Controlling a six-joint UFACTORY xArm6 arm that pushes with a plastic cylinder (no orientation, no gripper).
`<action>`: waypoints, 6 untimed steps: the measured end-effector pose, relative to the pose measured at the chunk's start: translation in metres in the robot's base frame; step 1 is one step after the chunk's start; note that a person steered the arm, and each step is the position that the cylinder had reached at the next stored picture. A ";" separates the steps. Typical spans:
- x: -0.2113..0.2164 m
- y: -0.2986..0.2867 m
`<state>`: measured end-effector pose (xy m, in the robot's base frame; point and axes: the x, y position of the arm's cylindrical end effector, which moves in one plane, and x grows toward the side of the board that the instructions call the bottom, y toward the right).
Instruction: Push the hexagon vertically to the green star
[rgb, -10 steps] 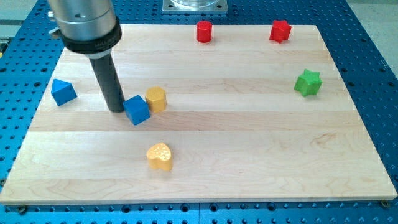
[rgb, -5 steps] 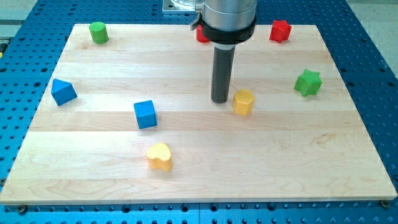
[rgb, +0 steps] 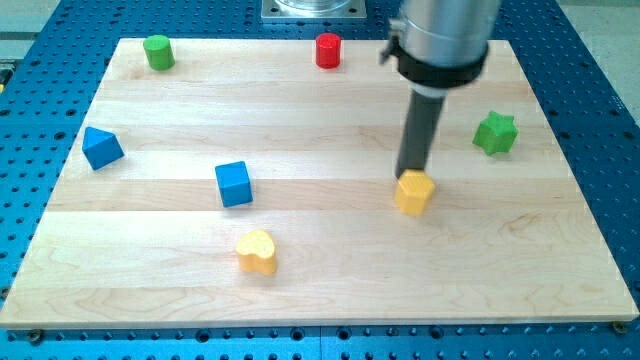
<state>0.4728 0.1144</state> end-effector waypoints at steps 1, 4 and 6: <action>-0.027 -0.025; 0.075 0.063; 0.031 0.052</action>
